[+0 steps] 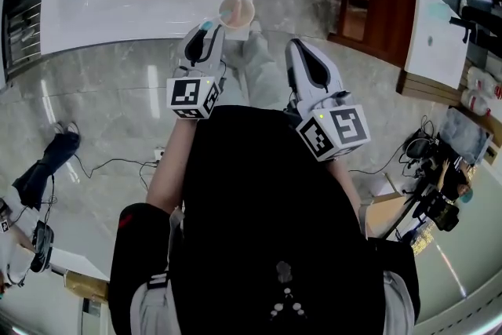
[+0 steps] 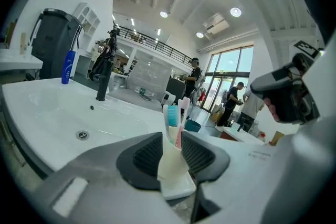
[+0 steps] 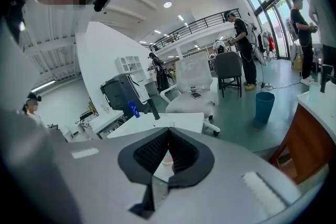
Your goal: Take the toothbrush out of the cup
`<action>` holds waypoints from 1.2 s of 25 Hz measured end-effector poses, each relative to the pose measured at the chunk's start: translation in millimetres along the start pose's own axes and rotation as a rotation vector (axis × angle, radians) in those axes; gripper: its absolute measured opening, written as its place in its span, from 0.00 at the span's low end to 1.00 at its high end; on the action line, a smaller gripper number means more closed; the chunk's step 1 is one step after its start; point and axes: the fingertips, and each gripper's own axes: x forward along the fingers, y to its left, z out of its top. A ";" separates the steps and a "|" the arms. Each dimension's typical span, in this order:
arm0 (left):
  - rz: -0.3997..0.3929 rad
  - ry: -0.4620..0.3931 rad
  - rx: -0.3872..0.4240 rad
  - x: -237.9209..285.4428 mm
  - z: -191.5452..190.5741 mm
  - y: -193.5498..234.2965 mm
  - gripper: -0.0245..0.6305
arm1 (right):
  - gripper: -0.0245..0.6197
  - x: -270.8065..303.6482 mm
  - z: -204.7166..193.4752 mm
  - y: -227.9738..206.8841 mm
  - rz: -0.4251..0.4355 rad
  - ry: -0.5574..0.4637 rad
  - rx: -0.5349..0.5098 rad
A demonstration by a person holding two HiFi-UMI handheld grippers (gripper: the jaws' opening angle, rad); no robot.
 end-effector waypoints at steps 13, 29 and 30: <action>0.088 -0.047 -0.036 14.9 9.6 7.2 0.11 | 0.04 19.6 15.5 -18.5 0.050 0.036 -0.036; 0.099 -0.088 -0.014 6.6 31.6 1.2 0.08 | 0.04 28.4 19.5 -21.9 0.101 0.048 -0.043; 0.100 -0.089 -0.010 5.0 32.9 0.9 0.08 | 0.04 27.6 19.1 -21.9 0.101 0.047 -0.042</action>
